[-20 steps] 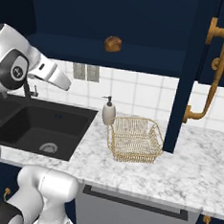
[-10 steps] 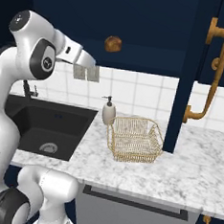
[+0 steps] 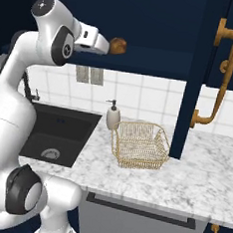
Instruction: Open the cabinet, pick up the bread from the cabinet and place it in the basket. Then move the basket to the dining counter.
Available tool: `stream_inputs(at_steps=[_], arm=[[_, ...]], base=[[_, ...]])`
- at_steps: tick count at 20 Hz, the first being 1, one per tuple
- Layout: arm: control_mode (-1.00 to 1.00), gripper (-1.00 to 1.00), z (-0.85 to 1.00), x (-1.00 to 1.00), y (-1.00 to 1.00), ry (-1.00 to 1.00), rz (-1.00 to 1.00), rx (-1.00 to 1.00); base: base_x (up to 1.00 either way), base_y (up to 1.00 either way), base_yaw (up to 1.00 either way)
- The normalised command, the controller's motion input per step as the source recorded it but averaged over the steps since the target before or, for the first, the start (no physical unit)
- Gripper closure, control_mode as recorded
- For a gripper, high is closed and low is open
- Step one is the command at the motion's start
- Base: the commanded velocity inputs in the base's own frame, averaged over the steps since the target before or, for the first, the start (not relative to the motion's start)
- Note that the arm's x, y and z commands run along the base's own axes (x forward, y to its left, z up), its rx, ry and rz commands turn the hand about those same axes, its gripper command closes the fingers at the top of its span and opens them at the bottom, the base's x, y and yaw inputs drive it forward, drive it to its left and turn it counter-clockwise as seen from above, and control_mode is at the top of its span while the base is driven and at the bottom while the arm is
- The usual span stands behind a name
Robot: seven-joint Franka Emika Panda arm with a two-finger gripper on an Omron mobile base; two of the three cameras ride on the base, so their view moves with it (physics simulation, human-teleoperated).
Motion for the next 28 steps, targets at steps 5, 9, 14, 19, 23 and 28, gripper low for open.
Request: stream_inputs(at_steps=[5,9,14,19,23,28], arm=[[-1.00,-1.00,0.00,0.41,-0.18,0.02,0.00,0.02],[-1.00,-1.00,0.00,0.36,-0.01,-0.04,0.00,0.08],[-1.00,-1.00,-0.11,0.37,-0.02,-0.09,0.00,0.03],[-1.00,-1.00,-0.16,0.33,-0.04,-0.06,0.00,0.03],[-1.00,-1.00,0.00,0.23,-0.01,0.02,0.00,0.00],[-1.00,-1.00,0.00,0.52,-0.04,0.00,0.03,0.00]], base=[[0.00,0.00,0.00],[0.00,0.00,0.00],[0.00,0.00,0.00],[0.00,0.00,0.00],[0.00,0.00,0.00],[0.00,0.00,0.00]])
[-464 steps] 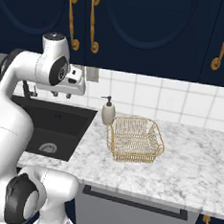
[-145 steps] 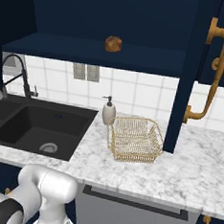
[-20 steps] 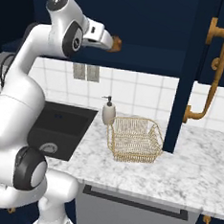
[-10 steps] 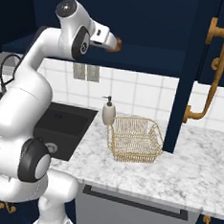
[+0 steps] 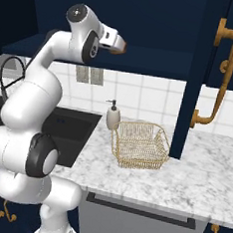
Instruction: Open the cabinet, pick up the bread from the cabinet and place it in the basket. Then move the basket to the dining counter.
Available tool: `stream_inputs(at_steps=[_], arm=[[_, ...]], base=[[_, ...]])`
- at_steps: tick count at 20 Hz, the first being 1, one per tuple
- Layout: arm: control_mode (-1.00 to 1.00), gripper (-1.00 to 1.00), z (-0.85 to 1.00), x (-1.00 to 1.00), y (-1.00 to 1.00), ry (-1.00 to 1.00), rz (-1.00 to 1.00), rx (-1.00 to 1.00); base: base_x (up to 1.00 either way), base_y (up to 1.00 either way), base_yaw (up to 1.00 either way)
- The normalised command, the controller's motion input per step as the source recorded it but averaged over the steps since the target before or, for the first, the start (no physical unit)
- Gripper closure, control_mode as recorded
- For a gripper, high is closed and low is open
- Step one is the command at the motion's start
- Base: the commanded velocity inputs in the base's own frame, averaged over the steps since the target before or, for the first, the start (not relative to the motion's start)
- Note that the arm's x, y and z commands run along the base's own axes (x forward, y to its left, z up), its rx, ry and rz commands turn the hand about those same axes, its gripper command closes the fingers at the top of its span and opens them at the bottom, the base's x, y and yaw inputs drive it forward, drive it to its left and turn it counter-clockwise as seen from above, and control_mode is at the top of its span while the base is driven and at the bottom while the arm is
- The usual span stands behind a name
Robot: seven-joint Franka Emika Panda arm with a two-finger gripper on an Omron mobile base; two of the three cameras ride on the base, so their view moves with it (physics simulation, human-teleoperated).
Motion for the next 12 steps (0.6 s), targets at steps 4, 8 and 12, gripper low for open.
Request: stream_inputs(at_steps=[4,8,12], arm=[[-1.00,-1.00,0.01,0.42,-0.01,0.01,0.01,0.00],[-1.00,-1.00,0.07,0.52,-0.12,0.08,0.00,0.00],[-1.00,-1.00,0.07,0.36,-0.04,0.06,0.00,0.00]], base=[[0.00,0.00,0.00],[0.00,0.00,0.00],[0.00,0.00,0.00]])
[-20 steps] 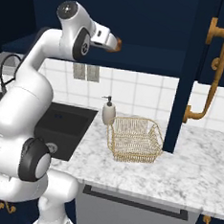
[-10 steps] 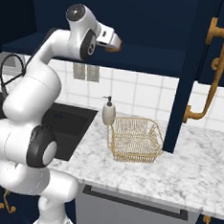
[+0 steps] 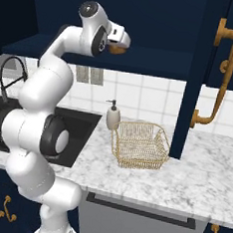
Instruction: Open the cabinet, pick up the bread from the cabinet and place it in the basket. Then move the basket to the dining counter.
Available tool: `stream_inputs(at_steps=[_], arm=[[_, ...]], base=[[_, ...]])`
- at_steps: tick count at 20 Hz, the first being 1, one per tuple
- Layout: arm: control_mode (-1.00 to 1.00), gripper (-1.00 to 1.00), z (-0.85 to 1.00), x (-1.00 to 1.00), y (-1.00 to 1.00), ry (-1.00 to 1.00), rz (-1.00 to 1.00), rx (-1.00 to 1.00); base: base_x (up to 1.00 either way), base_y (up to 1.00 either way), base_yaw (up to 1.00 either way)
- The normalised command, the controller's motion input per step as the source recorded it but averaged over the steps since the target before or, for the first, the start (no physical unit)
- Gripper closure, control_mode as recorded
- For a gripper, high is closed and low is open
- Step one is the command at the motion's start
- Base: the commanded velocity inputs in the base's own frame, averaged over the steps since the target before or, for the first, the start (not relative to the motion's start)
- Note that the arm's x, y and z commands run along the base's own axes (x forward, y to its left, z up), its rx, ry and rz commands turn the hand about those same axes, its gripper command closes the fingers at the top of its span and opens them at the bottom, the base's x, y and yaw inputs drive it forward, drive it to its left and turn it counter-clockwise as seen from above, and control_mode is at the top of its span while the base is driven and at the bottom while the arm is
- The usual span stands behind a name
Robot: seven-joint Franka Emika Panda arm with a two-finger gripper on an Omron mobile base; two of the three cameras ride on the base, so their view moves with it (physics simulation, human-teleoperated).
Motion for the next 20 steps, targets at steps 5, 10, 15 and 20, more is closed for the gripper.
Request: stream_inputs(at_steps=[5,10,15,20], arm=[[-1.00,-1.00,0.00,0.31,0.00,0.01,0.00,0.00],[-1.00,-1.00,0.00,0.37,0.00,0.00,0.00,0.00],[-1.00,-1.00,-0.03,0.38,0.00,0.00,0.00,0.00],[-1.00,-1.00,-0.13,0.40,-0.02,0.00,0.00,0.00]], base=[[0.00,0.00,0.00],[0.00,0.00,0.00],[0.00,0.00,0.00],[0.00,0.00,0.00]])
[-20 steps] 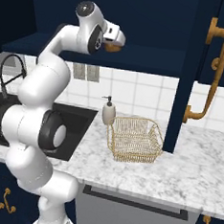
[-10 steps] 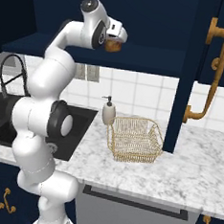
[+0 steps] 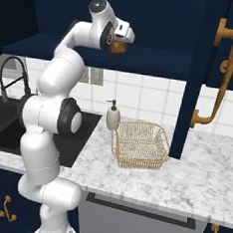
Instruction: Open the cabinet, pick up the bread from the cabinet and place it in the basket. Then move the basket to the dining counter.
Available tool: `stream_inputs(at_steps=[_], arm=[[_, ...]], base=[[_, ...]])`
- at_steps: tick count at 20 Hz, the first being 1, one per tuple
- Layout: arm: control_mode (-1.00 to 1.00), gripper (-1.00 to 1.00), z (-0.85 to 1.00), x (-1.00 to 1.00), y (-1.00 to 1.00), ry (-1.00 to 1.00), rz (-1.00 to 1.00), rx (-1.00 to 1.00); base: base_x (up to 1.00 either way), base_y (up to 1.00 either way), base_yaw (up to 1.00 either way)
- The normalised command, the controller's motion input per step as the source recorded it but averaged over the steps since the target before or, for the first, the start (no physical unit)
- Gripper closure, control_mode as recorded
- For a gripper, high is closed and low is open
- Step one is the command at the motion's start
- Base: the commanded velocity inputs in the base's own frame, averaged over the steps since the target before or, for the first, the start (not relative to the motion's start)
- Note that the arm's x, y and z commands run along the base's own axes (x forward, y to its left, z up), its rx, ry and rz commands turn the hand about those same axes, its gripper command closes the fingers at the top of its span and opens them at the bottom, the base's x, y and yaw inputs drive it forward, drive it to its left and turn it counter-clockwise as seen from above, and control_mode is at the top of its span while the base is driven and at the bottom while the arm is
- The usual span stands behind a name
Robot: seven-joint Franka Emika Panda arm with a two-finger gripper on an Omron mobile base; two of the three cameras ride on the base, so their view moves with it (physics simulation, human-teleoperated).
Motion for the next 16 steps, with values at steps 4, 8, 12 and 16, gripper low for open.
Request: stream_inputs(at_steps=[4,8,12,16], arm=[[-1.00,-1.00,-0.21,0.26,-0.03,0.01,0.00,0.00],[-1.00,-1.00,-0.37,0.04,-0.04,0.03,0.00,-0.04],[-1.00,-1.00,-0.21,0.17,-0.02,-0.01,0.01,-0.04],[-1.00,-1.00,-0.03,0.13,0.00,0.00,0.01,0.00]], base=[[0.00,0.00,0.00],[0.00,0.00,0.00],[0.00,0.00,0.00],[0.00,0.00,0.00]])
